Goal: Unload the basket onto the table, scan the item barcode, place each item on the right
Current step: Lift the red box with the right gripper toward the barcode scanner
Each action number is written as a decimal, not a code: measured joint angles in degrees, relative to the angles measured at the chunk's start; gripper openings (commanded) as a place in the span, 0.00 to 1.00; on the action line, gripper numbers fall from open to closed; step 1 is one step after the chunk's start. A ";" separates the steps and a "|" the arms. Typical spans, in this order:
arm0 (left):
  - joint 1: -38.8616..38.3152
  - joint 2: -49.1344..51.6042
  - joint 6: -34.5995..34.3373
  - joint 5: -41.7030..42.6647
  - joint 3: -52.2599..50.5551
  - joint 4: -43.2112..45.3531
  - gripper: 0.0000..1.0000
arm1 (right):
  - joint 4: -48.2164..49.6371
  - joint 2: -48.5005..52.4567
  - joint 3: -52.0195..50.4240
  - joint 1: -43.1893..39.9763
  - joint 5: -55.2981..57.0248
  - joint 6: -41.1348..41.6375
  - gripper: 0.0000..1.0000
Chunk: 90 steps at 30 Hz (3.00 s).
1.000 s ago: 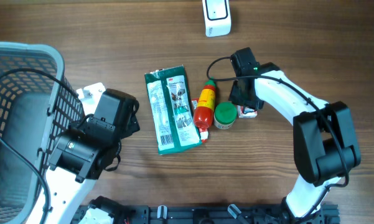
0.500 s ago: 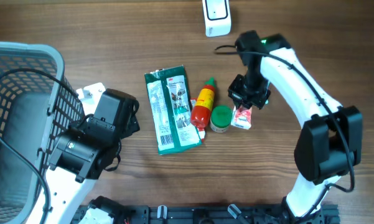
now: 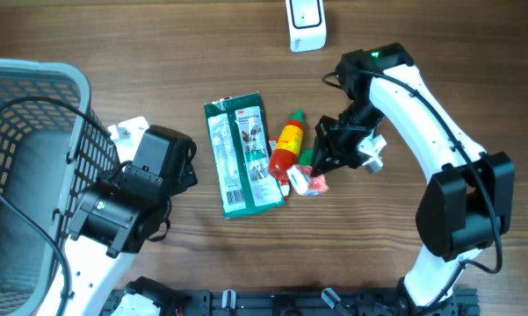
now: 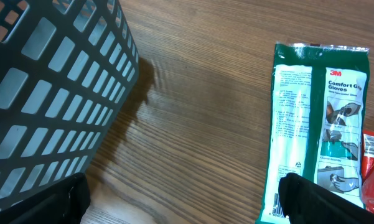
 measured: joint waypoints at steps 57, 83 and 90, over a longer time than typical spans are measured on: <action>0.04 0.09 0.00 0.02 0.00 -0.07 1.00 | 81.37 0.00 0.13 -11.69 1.53 -43.52 0.05; 0.07 0.09 0.00 -0.04 0.00 0.00 1.00 | 106.05 20.17 1.84 -10.69 13.25 -36.72 0.05; 0.07 0.09 0.00 -0.13 0.00 -0.02 1.00 | 81.26 -2.43 2.91 -24.13 24.55 -55.87 0.05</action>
